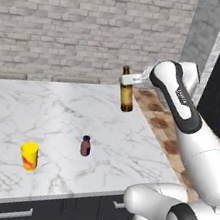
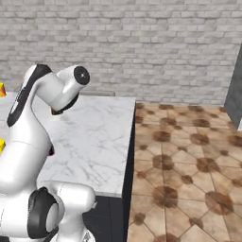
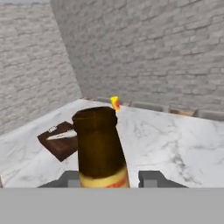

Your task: Place the drinks on the dining counter in a tight cluster.

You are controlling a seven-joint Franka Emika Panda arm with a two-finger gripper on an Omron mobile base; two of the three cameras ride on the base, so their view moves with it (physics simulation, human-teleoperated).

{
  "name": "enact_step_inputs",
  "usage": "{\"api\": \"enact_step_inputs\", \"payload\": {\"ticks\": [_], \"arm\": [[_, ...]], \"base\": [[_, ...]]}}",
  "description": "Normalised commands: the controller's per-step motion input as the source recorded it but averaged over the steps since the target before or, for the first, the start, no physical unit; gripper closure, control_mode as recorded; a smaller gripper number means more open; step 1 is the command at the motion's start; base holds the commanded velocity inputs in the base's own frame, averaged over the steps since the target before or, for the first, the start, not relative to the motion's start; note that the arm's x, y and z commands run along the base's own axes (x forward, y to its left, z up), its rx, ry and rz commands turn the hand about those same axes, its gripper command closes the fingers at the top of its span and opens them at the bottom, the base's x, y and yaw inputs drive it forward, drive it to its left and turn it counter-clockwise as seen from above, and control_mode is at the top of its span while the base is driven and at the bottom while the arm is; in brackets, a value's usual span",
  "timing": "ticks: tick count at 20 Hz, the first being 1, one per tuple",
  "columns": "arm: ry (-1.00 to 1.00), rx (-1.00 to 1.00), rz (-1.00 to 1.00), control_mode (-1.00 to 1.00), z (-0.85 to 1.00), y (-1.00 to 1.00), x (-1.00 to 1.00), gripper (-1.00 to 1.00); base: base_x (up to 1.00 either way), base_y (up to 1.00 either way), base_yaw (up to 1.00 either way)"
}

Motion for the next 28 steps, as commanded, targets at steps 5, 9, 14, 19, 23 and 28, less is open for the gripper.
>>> {"api": "enact_step_inputs", "payload": {"ticks": [5, 9, 14, 19, 23, 28], "arm": [[0.0, 0.01, 0.2, -1.0, -0.94, -0.19, 0.47, 1.0], [0.0, 0.03, 0.21, -1.0, -1.0, -0.08, 0.42, 1.0], [-0.04, 0.11, 0.19, -1.0, -0.8, -0.01, 0.13, 1.0], [-0.18, 0.23, 0.17, -1.0, -0.71, 0.0, -0.01, 1.0], [-0.06, 0.31, 0.16, -1.0, -0.7, 0.01, 0.0, 1.0], [-0.08, 0.13, 0.1, -1.0, -0.15, 0.0, -0.02, 1.0]], "base": [[0.0, 0.0, 0.0], [0.0, 0.0, 0.0], [0.0, 0.0, 0.0], [0.0, 0.0, 0.0], [0.0, 0.0, 0.0], [0.0, 0.0, 0.0]]}}
